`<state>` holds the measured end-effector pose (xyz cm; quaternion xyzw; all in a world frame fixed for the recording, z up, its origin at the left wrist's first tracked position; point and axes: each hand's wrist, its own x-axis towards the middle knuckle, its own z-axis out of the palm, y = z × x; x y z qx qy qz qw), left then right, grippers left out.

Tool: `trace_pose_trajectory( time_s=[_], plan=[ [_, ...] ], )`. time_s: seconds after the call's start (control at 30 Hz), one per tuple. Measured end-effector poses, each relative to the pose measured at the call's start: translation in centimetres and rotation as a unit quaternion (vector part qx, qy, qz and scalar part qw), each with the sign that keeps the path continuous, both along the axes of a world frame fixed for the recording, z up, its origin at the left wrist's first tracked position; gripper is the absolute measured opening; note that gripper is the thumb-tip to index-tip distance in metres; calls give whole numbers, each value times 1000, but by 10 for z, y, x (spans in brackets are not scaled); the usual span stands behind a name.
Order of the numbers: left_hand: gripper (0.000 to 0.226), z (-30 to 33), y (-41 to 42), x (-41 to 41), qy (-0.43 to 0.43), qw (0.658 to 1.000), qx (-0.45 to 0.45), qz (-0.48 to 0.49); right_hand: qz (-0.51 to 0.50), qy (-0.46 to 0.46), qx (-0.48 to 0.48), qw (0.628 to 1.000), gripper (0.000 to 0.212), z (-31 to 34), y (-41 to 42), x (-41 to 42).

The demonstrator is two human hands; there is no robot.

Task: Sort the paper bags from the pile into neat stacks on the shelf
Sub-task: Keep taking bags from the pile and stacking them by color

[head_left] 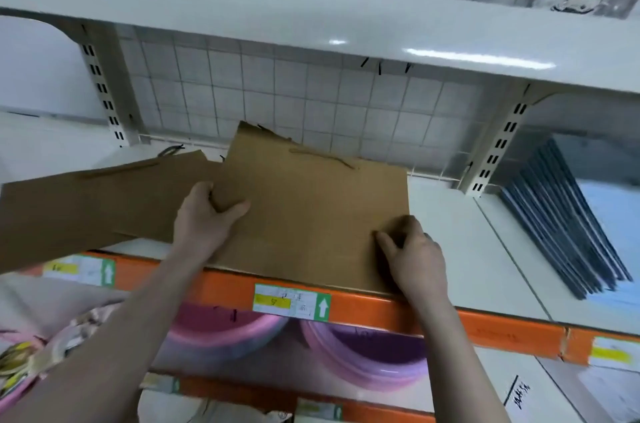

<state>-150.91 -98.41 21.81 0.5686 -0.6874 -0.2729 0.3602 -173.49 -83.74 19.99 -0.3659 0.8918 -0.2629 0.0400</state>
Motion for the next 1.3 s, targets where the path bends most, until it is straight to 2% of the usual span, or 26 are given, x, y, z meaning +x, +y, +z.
trace_pose_trajectory(
  time_s=[0.1,0.2,0.3,0.4,0.5,0.63,0.77,0.9,1.1,1.3],
  plan=[
    [43,4,8,6,57,998,-24,2,-14,-45,-59,997,54,7,6,8],
    [39,8,13,17,66,997,-31,-2,-33,-40,-130,990,62,15,19,24],
    [36,17,17,25,90,995,-35,-13,-76,-20,-204,976,57,34,29,38],
    [42,25,20,35,110,993,-27,-31,-88,2,-221,971,53,51,43,49],
    [62,34,31,43,117,990,-29,-73,-103,-4,-239,966,53,52,65,60],
    [51,32,54,39,99,986,-32,-127,-124,-22,-219,968,54,35,101,69],
    [72,23,82,21,30,982,-65,-176,-151,-14,-199,968,54,32,138,69],
    [64,25,117,-8,-9,981,-105,-163,-192,29,-159,968,51,38,175,57],
    [72,31,187,-65,-8,979,-119,-164,-250,66,-99,961,47,44,249,18],
    [75,27,305,-148,-3,977,-112,-182,-273,98,-84,953,57,39,362,-49]
  ],
)
